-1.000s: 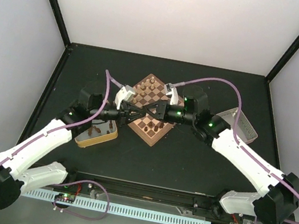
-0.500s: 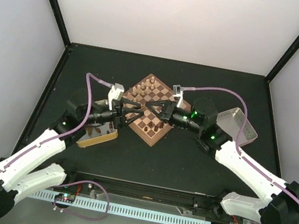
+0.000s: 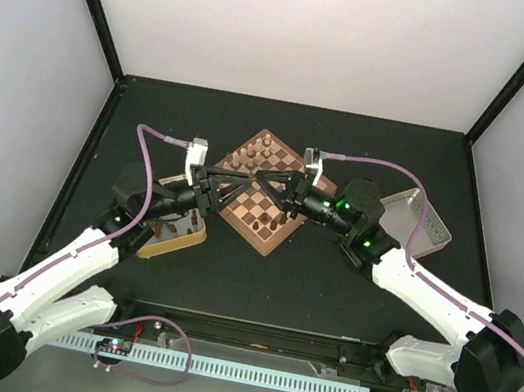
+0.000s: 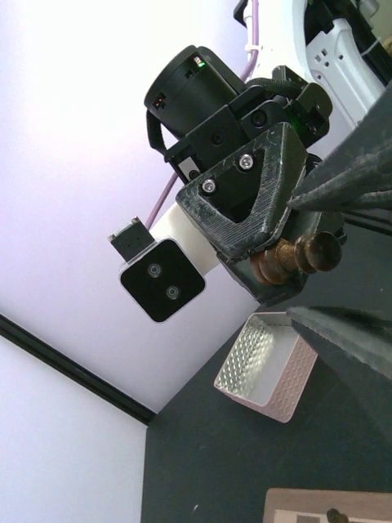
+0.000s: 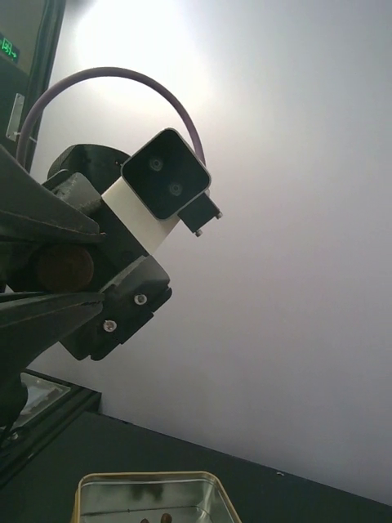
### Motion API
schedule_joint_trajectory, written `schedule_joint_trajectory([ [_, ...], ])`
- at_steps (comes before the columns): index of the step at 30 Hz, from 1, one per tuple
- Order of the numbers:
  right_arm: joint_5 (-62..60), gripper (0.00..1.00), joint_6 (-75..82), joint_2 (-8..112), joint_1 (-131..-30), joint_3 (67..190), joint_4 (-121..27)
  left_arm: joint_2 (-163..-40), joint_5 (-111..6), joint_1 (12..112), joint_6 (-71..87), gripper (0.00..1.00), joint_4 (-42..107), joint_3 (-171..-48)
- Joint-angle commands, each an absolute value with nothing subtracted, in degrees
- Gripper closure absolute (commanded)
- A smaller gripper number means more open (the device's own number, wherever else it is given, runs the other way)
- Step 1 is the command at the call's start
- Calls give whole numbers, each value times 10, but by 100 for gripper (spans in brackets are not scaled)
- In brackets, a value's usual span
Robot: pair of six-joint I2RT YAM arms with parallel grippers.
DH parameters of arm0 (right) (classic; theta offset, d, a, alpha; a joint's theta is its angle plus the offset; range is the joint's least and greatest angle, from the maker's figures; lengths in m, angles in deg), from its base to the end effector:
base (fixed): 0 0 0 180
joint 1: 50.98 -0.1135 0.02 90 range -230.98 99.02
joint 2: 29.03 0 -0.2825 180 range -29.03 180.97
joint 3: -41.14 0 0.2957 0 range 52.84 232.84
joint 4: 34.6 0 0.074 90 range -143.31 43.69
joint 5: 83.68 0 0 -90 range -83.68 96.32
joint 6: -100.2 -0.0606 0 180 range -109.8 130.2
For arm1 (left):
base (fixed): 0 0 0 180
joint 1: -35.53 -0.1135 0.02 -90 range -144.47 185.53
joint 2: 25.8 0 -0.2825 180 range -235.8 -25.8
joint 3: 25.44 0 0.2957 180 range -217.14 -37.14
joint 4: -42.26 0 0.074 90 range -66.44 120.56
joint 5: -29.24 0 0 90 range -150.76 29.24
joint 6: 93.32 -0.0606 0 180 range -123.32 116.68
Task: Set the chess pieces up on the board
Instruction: Place the chess piece on the chessboard.
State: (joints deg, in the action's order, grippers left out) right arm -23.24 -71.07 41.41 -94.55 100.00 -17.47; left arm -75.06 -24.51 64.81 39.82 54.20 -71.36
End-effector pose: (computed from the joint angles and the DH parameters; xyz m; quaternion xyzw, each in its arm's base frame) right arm 0.2266 0.2568 0.3326 0.0312 0.6760 0.7140 0.1795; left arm 0.2026 -0.1547 0.3287 0.1593 0.6437 -0.5893 0.4615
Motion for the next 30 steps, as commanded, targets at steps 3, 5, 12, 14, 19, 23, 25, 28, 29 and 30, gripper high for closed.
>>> schedule_joint_trajectory([
  [3,-240,93,-721,416,-943,994,-151,-762,-237,650,423,80,581,-729],
  [5,-239,93,-720,417,-943,991,-153,-763,-235,651,422,87,579,-733],
  [12,-215,73,-677,406,-941,994,-212,-764,-255,650,392,98,519,-748],
  [14,-190,60,-635,392,-935,1001,-274,-768,-280,650,360,98,458,-768],
  [19,-34,39,-529,336,-914,1005,-480,-835,-348,651,252,99,194,-859],
  [23,76,37,-475,310,-903,998,-586,-941,-388,652,202,98,16,-950],
  [25,107,37,-462,300,-901,990,-616,-1004,-415,653,197,97,-53,-996],
  [28,137,37,-450,292,-899,977,-636,-1100,-444,654,194,98,-125,-1066],
  [29,142,37,-447,291,-898,974,-641,-1123,-450,654,194,98,-142,-1082],
  [30,145,37,-442,290,-897,970,-644,-1145,-453,654,192,99,-152,-1095],
])
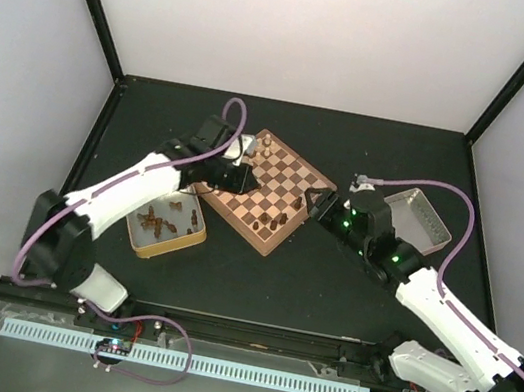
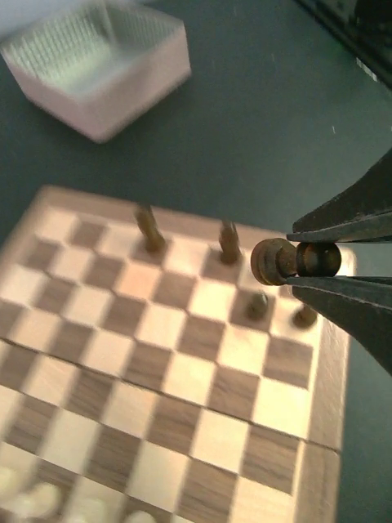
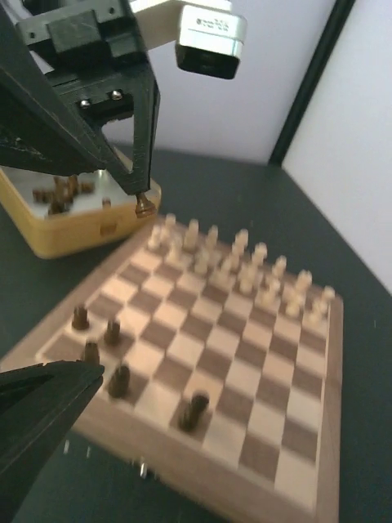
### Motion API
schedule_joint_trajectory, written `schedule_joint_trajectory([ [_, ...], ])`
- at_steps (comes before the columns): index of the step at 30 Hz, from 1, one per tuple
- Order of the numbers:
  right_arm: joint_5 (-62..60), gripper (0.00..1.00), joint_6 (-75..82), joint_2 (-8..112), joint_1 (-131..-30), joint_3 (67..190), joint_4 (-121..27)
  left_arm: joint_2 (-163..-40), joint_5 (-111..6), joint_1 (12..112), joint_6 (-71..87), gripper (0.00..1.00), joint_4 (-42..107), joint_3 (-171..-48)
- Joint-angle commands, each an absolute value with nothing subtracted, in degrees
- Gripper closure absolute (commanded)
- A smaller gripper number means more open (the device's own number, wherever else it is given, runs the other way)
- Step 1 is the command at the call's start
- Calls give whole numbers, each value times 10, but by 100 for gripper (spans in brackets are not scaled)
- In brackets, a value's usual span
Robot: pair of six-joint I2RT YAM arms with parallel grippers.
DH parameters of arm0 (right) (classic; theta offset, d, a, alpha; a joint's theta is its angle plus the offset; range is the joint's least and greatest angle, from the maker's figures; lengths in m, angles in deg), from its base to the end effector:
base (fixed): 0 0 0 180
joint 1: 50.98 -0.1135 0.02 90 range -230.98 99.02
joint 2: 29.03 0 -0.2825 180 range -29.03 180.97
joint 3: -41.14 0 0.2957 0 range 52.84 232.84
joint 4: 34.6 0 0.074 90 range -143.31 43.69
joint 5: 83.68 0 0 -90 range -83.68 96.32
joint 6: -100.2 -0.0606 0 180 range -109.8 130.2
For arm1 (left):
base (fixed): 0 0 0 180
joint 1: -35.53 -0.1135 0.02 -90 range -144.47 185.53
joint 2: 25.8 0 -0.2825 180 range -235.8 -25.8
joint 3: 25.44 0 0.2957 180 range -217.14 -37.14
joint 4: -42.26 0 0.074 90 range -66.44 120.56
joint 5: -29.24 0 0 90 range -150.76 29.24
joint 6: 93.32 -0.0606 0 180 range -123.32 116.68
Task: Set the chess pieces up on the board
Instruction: Place the chess piece on the chessboard, then move the chess piece to the chessboard.
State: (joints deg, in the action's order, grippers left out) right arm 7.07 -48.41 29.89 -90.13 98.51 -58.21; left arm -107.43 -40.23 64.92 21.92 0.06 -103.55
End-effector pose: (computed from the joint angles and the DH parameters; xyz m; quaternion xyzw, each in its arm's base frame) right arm 0.2266 0.1835 0.2902 0.1461 0.8314 0.4002 0.3567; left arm 0.3079 -0.1978 0.2812 0.1001 0.9084 -0.3168 0.2537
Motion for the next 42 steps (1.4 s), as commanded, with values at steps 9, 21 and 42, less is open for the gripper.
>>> schedule_joint_trajectory([
  [9,136,37,-437,286,-896,937,-643,-1296,-505,657,167,98,-224,-1184],
  [21,113,37,-439,295,-896,923,-639,-1379,-552,674,167,86,-255,-1239],
  [42,107,38,-439,309,-896,928,-635,-1384,-505,678,162,70,-225,-1229],
])
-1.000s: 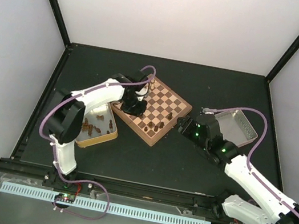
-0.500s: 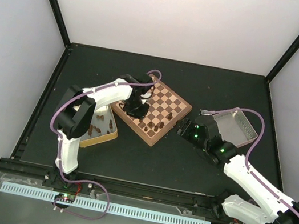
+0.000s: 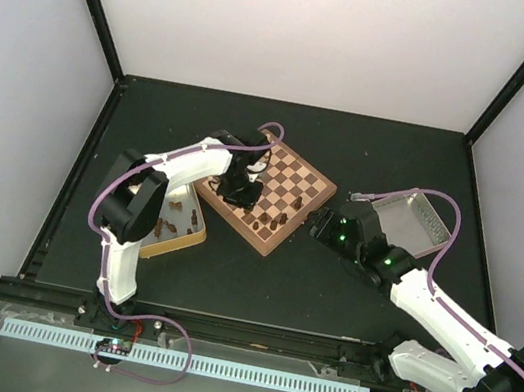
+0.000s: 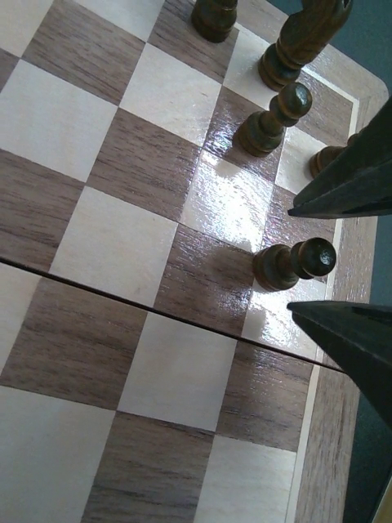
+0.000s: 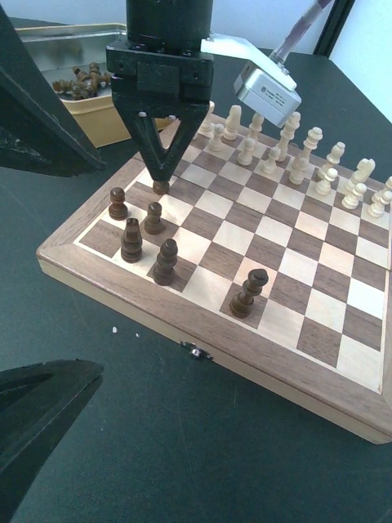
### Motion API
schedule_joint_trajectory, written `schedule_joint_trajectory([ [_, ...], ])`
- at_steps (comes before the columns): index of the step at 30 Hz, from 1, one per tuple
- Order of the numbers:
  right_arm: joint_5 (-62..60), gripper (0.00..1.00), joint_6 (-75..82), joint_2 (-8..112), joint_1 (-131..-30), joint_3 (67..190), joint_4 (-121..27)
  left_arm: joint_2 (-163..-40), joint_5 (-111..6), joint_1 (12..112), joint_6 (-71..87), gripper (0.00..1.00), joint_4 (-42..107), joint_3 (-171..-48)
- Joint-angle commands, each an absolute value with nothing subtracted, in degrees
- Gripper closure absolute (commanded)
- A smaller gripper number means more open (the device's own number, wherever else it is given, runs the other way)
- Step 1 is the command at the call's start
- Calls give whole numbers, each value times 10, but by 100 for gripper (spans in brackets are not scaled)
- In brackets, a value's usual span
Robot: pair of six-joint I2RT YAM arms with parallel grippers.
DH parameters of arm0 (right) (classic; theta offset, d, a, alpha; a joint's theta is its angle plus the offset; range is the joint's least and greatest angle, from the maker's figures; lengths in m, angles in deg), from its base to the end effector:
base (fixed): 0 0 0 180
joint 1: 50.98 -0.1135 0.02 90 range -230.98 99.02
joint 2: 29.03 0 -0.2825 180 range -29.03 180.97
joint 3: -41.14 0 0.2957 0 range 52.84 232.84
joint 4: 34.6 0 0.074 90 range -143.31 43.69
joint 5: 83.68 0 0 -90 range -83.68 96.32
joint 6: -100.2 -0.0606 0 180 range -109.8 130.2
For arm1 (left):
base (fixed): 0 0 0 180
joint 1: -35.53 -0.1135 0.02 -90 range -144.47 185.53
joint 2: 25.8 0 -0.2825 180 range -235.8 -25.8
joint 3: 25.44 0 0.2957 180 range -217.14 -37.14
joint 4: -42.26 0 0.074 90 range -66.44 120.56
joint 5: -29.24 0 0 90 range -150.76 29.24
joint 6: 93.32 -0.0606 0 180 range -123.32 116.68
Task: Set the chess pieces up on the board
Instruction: Move the chess piece to the chessboard.
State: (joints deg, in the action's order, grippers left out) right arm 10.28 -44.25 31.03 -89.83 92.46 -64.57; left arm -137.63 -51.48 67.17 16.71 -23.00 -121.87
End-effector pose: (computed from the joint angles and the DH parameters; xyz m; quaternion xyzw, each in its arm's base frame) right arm 0.2177 0.1700 0.2293 0.1371 0.8906 0.2931 0.3196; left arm 0.3625 -0.2349 0.1652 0.1070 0.9877 -0.1079 0.0379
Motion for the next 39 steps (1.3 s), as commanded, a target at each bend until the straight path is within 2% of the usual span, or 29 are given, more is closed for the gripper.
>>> schedule_joint_trajectory([
  [1,107,38,-438,309,-896,927,-635,-1385,-507,678,162,73,-225,-1229],
  [8,111,39,-439,304,-895,923,-636,-1391,-518,679,164,90,-224,-1233],
  [10,114,39,-440,301,-895,921,-637,-1390,-517,682,163,92,-220,-1237],
  [27,128,39,-440,283,-895,910,-643,-1455,-519,730,156,92,-231,-1346],
  [39,124,39,-441,286,-895,907,-641,-1470,-498,738,143,88,-238,-1350],
])
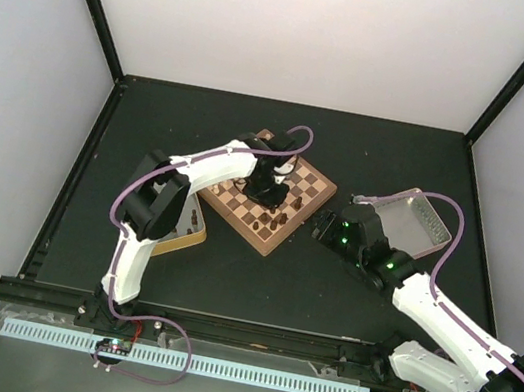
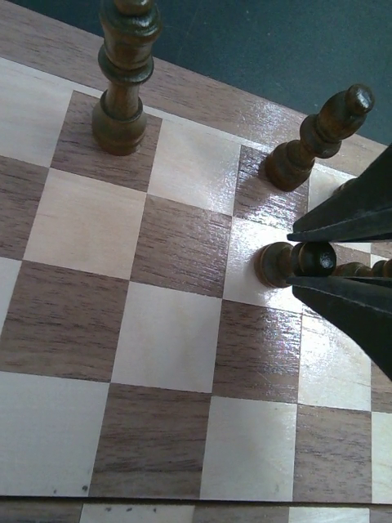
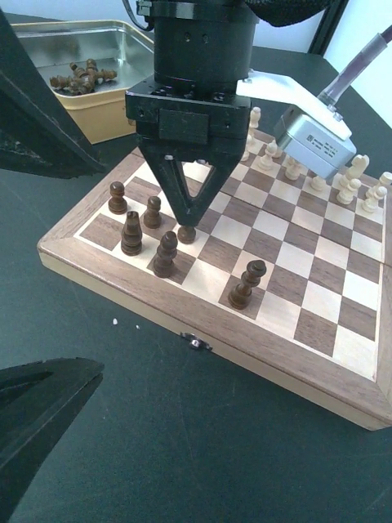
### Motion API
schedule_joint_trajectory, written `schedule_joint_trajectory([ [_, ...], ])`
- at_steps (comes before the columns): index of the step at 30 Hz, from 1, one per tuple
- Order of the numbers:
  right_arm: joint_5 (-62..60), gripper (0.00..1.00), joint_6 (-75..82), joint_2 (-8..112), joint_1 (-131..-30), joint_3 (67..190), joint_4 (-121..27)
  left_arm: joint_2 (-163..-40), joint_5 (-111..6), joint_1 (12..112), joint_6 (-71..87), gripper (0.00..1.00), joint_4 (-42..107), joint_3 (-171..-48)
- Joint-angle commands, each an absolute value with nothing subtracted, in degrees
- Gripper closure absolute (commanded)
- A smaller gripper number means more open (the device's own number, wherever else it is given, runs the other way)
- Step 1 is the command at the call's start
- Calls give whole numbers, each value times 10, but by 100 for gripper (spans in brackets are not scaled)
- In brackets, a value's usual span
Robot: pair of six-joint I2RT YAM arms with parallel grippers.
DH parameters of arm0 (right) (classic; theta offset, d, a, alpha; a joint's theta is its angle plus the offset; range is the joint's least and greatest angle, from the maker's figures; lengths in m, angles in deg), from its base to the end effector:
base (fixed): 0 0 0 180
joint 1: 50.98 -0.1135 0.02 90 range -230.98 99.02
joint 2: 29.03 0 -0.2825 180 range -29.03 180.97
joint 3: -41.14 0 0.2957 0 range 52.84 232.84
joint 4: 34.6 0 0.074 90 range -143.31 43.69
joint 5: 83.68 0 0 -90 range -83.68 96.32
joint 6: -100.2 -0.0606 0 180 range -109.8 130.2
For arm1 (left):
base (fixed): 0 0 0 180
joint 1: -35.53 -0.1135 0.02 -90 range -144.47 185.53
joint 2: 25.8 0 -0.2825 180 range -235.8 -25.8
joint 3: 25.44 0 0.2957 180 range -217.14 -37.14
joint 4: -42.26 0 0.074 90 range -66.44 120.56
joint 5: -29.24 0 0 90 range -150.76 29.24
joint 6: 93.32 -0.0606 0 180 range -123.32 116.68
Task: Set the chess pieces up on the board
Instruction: Move the chess piece to the chessboard.
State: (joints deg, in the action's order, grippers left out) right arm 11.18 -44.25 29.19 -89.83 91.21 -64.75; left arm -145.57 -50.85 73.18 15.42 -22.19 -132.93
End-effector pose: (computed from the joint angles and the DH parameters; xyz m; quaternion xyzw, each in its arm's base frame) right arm 0.2130 0.1650 0.2284 0.1403 0.8883 0.2906 0.3268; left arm 0.3736 -0.3014 0.1657 0.1724 0.9745 -0.1300 0.0609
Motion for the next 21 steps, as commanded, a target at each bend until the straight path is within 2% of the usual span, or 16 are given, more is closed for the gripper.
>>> schedule_joint_trajectory([
  [1,124,39,-441,286,-896,907,-642,-1470,-495,738,141,86,-238,-1350],
  [5,115,39,-437,288,-896,908,-634,-1471,-479,739,133,78,-237,-1351],
  [10,108,39,-435,292,-896,910,-631,-1472,-475,739,140,74,-234,-1368],
  [16,105,39,-433,293,-895,912,-631,-1467,-515,738,145,66,-251,-1395],
  [21,103,39,-432,294,-896,916,-633,-1433,-565,734,154,63,-251,-1389],
])
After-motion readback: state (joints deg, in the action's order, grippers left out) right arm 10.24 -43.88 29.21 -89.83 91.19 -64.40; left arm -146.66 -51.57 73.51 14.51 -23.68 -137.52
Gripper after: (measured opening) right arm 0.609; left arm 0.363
